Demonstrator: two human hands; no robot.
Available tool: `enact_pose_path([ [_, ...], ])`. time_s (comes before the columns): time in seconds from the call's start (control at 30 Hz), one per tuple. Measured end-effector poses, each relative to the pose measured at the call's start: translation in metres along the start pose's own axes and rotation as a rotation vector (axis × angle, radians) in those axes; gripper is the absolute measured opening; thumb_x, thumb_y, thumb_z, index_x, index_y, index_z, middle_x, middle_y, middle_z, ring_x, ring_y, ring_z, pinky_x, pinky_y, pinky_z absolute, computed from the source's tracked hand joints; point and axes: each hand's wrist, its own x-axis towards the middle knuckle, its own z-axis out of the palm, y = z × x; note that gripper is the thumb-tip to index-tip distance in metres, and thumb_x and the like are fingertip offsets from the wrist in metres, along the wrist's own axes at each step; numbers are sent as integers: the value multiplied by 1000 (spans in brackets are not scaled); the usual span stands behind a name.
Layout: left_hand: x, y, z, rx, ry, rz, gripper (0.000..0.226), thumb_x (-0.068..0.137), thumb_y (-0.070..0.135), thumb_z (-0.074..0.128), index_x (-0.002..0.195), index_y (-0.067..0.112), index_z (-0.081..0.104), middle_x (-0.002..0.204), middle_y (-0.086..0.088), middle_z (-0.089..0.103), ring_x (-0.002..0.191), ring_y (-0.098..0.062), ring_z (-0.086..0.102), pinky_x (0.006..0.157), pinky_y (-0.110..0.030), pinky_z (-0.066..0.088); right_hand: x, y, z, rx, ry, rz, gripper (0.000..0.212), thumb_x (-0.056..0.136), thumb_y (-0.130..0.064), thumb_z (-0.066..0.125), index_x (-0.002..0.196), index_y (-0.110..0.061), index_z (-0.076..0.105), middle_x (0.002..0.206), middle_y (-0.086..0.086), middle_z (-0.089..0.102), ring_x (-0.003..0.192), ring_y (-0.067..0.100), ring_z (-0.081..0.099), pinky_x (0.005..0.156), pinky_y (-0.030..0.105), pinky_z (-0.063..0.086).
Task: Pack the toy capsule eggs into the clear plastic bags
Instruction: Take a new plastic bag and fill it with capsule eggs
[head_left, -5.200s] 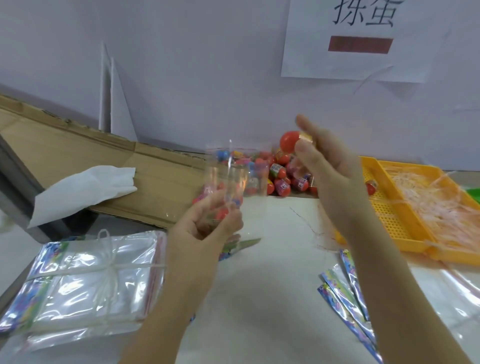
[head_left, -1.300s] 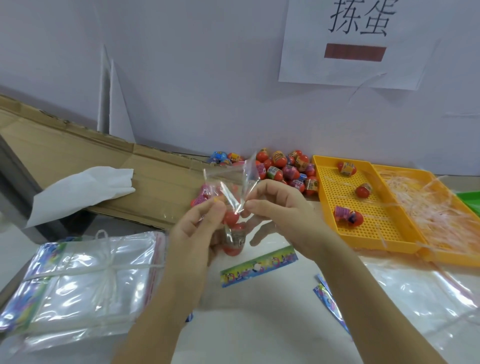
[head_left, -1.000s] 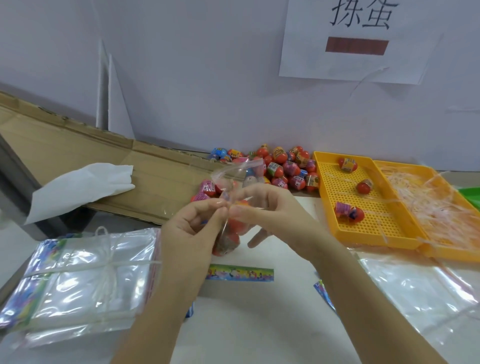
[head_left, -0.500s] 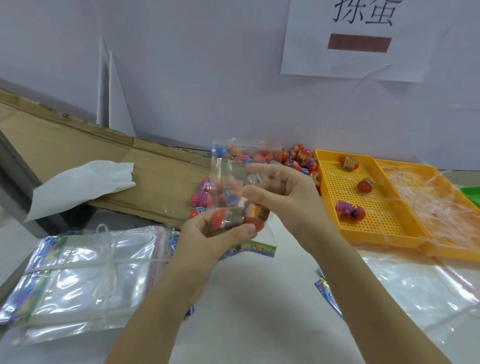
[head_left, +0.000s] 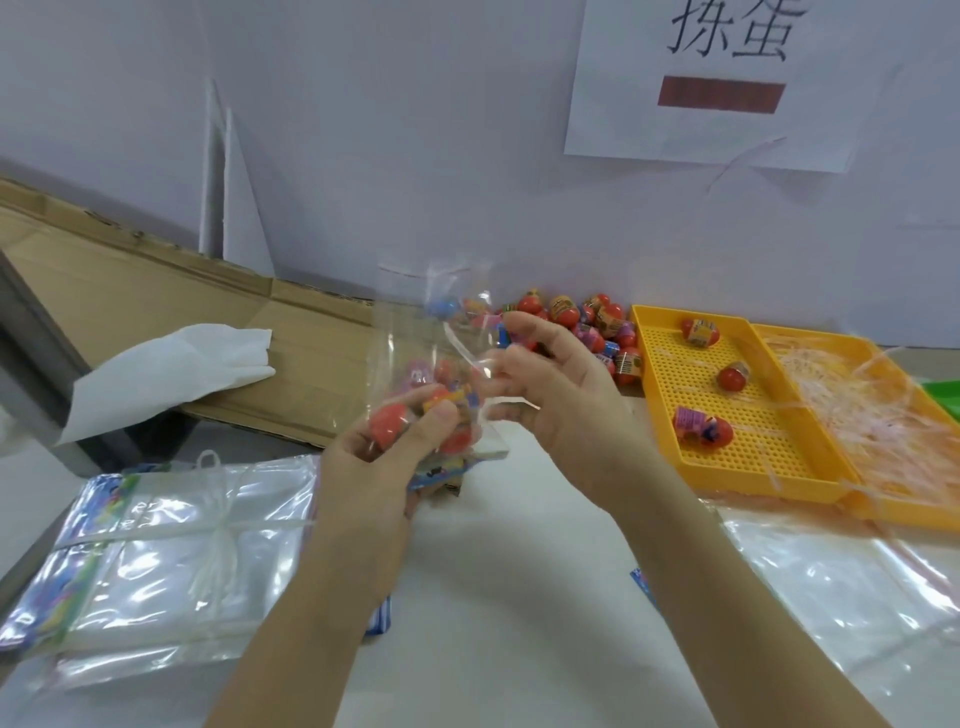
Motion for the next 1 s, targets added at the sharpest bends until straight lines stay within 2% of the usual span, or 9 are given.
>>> enact_pose_path([
  [0.1, 1, 4, -1, -73, 60, 36, 18, 61, 21, 76, 78, 19, 80, 82, -9, 76, 74, -22, 74, 71, -36, 62, 10, 19, -4, -398, 171, 12, 18, 94, -16, 57, 106, -27, 64, 96, -4, 66, 82, 10, 60, 68, 24, 51],
  [0.2, 2, 5, -2, -91, 69, 54, 16, 64, 18, 73, 78, 19, 79, 84, -10, 76, 77, -22, 75, 66, -34, 61, 14, 44, -4, -905, 31, -39, 34, 89, -17, 63, 121, -30, 61, 113, -10, 53, 93, 3, 49, 78, 16, 44],
  [0.27, 2, 5, -2, -66, 68, 60, 21, 62, 22, 75, 82, 20, 80, 87, -12, 76, 80, -24, 75, 66, -33, 60, 19, 55, 0, -1017, -38, -71, 54, 83, -20, 70, 133, -30, 54, 122, -5, 46, 108, 7, 43, 92, 20, 40],
  [0.33, 2, 4, -1, -39, 90, 60, 33, 54, 27, 80, 87, 23, 80, 92, -13, 76, 84, -26, 75, 67, -34, 61, 23, 61, 4, -1106, -37, -82, 53, 82, -20, 71, 131, -31, 53, 119, -4, 42, 111, 14, 44, 90, 25, 42],
  [0.43, 3, 2, -1, -9, 110, 63, 50, 47, 26, 88, 96, 31, 78, 98, -13, 76, 87, -28, 74, 71, -38, 61, 26, 61, 6, -1044, 73, -127, 34, 87, -18, 65, 119, -28, 57, 110, -7, 46, 102, 16, 52, 83, 29, 48],
  [0.53, 2, 0, 0, 87, 103, 103, 61, 45, 19, 94, 99, 42, 75, 99, -2, 77, 90, -27, 74, 74, -42, 61, 27, 36, 4, -526, 297, -224, 19, 96, -17, 55, 111, -27, 59, 102, -6, 61, 97, 16, 58, 86, 41, 51],
  [0.67, -5, -4, 6, 180, 22, 159, 53, 46, 32, 84, 95, 51, 73, 96, 11, 76, 88, -9, 73, 64, -21, 57, 14, -23, 1, -87, 190, -372, 21, 93, -29, 53, 112, -25, 48, 92, -5, 74, 86, 13, 70, 71, 21, 54],
  [0.8, -8, -5, 11, 222, -32, 203, 52, 52, 24, 83, 98, 45, 74, 98, 7, 77, 87, -6, 73, 62, -16, 55, -4, -54, 5, -310, 47, -542, 14, 95, -22, 53, 107, -15, 54, 94, -7, 74, 95, 11, 69, 84, 26, 54],
  [1.0, -12, -2, 11, 230, -58, 211, 50, 48, 24, 84, 93, 46, 75, 93, 7, 77, 84, -8, 73, 61, -15, 54, -11, -55, 4, -867, 82, -464, 15, 85, -35, 69, 92, -46, 61, 117, -13, 46, 124, 7, 40, 106, 36, 35],
])
